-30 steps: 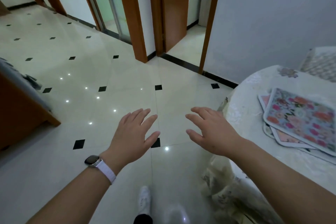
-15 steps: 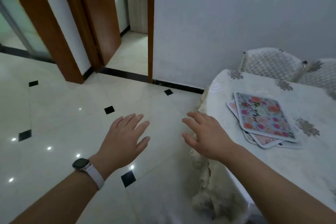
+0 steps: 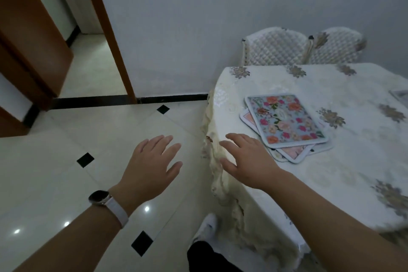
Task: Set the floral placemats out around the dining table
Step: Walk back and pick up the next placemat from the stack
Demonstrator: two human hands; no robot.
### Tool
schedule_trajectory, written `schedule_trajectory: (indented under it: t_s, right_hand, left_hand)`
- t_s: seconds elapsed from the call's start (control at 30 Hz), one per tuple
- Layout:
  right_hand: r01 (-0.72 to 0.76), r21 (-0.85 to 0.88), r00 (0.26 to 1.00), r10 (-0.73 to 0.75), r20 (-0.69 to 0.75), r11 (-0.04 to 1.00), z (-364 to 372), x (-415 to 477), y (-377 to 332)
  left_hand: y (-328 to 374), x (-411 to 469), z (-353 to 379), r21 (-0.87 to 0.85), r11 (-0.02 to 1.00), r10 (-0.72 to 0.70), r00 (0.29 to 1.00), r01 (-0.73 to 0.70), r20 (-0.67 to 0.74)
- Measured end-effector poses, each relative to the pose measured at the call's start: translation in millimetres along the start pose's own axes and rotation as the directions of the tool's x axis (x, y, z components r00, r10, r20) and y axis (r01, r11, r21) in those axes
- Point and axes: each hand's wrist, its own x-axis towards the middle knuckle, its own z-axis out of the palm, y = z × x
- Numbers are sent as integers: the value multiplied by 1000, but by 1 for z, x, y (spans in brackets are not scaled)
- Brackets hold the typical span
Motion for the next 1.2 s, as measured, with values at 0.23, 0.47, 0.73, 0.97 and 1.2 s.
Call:
schedule_trajectory:
  t_s: [0.23,0.47,0.73,0.97,1.2]
  right_hand:
    - [-125,89,992,126,-6,988,0,82,73]
    - [-290,116,956,293,-12,950,-15,97,152]
    - [-521,188,847,532,-11,833,-9,66,204]
    - [-672,205,731,681,33,712,14,64,218]
    - [-809,274,558,826,77,520,27,114,224]
  left_hand:
    - [-10,136,21,60,994,84,993,-89,85]
    - [12,238,44,10,979,202,974,-204,104]
    - [56,323,72,-70,899,439,888,-433,136]
    - [86,391,103,-153,777,629,754,-610,188]
    - [82,478,139,-274,634,773,599,-723,208]
